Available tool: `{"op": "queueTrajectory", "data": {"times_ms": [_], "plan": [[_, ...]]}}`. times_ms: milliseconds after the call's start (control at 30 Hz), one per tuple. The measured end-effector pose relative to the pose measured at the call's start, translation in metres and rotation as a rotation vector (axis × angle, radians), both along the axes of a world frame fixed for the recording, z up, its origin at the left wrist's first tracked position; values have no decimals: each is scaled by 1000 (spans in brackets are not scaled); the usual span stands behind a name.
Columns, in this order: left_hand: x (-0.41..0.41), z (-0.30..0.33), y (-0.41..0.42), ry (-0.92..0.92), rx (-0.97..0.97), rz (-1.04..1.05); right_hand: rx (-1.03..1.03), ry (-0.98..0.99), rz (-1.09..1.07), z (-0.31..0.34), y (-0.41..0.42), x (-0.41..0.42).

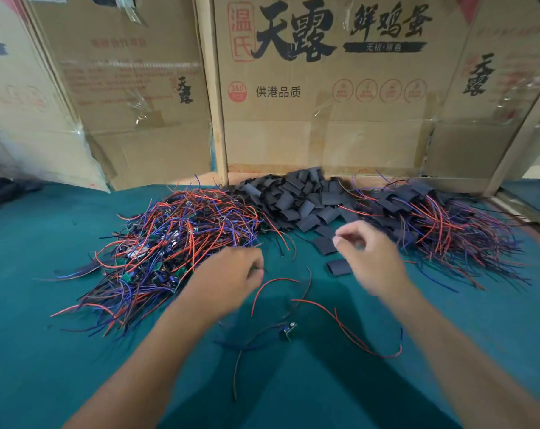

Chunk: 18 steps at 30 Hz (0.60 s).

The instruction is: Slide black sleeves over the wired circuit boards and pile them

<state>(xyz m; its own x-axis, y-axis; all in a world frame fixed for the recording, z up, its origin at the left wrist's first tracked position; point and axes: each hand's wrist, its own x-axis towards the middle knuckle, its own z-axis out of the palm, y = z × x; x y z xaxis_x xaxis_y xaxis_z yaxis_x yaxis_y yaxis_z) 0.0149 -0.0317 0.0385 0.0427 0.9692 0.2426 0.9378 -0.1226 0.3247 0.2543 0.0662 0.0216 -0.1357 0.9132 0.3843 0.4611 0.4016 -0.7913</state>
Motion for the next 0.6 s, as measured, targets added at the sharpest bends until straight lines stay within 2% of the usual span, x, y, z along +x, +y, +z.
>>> {"op": "queueTrajectory", "data": {"times_ms": [100, 233, 467, 600], "plan": [[-48, 9, -15, 36, -19, 215, 40, 78, -6, -23, -22, -5], [-87, -1, -29, 266, -164, 463, 66, 7, 8, -34, -23, -4], [-75, -23, -29, 467, -95, 577, 134, -78, 15, -41, -20, 0], [-75, -13, -34, 433, -75, 551, 141, -67, -12, -41, -16, 4]]}}
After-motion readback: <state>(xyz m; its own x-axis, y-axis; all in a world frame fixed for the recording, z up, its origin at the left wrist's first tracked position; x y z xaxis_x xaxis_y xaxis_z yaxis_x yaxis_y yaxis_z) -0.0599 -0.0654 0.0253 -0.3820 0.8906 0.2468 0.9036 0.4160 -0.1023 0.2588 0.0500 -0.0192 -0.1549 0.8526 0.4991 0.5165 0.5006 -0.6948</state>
